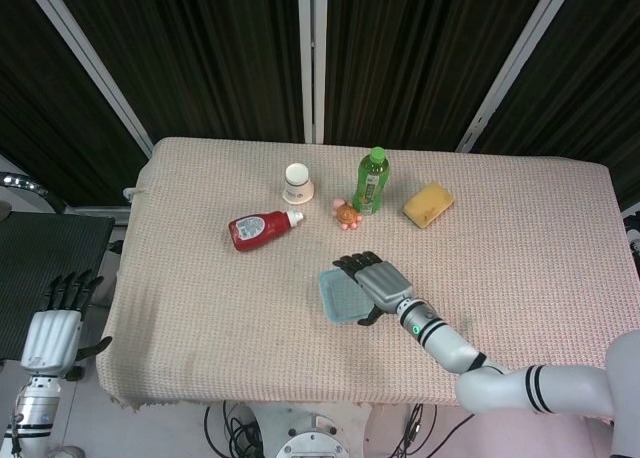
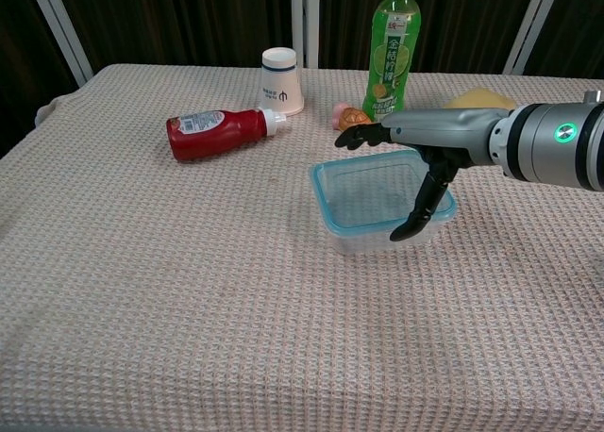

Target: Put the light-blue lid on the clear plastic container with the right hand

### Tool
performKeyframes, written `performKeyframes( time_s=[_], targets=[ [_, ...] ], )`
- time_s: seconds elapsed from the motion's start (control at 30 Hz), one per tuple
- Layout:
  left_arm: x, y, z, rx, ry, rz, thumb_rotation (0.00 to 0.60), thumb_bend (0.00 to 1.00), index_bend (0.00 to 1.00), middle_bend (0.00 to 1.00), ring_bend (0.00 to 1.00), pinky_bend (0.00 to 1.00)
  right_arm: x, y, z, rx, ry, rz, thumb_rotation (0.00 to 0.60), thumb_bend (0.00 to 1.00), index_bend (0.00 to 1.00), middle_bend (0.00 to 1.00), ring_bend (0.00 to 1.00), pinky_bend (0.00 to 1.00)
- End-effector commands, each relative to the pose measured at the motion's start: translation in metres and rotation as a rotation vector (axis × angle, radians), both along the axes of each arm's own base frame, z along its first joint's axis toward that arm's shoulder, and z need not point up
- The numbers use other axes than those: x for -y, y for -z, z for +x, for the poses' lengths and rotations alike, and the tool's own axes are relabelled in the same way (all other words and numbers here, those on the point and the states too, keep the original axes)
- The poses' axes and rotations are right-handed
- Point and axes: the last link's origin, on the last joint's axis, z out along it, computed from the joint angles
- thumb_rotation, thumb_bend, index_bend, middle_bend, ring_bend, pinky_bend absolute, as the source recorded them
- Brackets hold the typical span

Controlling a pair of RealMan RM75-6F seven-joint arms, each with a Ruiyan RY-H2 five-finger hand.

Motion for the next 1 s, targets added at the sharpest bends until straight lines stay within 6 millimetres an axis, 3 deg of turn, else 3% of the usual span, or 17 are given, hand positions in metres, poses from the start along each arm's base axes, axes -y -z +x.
performKeyframes(
  time_s=[0.03,0.2,0.4,0.6,1.0],
  targets=[
    [0.0,0.0,0.0,-0.001,0.001,0.001,0.6,0.06,0.12,0.05,0.0,0.0,-0.001,-0.002,0.0,0.001,-0.003,0.0,0.6,0.0,0.0,0.03,0.0,0.0],
    [0.001,-0.002,0.0,-0.001,-0.001,0.004,0.6,0.06,0.12,0.05,0.0,0.0,-0.004,-0.02,-0.001,0.011,-0.028,-0.055,0.6,0.0,0.0,0.05,0.0,0.0],
    [0.002,-0.002,0.0,0.002,-0.001,0.006,0.6,0.06,0.12,0.05,0.0,0.0,-0.005,-0.045,-0.01,-0.016,-0.03,-0.123,0.6,0.0,0.0,0.18,0.0,0.0],
    [0.002,-0.001,0.001,0.005,0.001,0.0,0.6,0.06,0.12,0.05,0.0,0.0,0.002,-0.041,-0.017,-0.073,-0.025,-0.118,0.6,0.0,0.0,0.23,0.0,0.0],
    [0.005,-0.002,-0.001,0.006,-0.014,0.005,0.6,0.06,0.12,0.05,0.0,0.0,-0.001,-0.037,-0.02,-0.069,-0.014,-0.094,0.6,0.0,0.0,0.24,0.0,0.0]
  ],
)
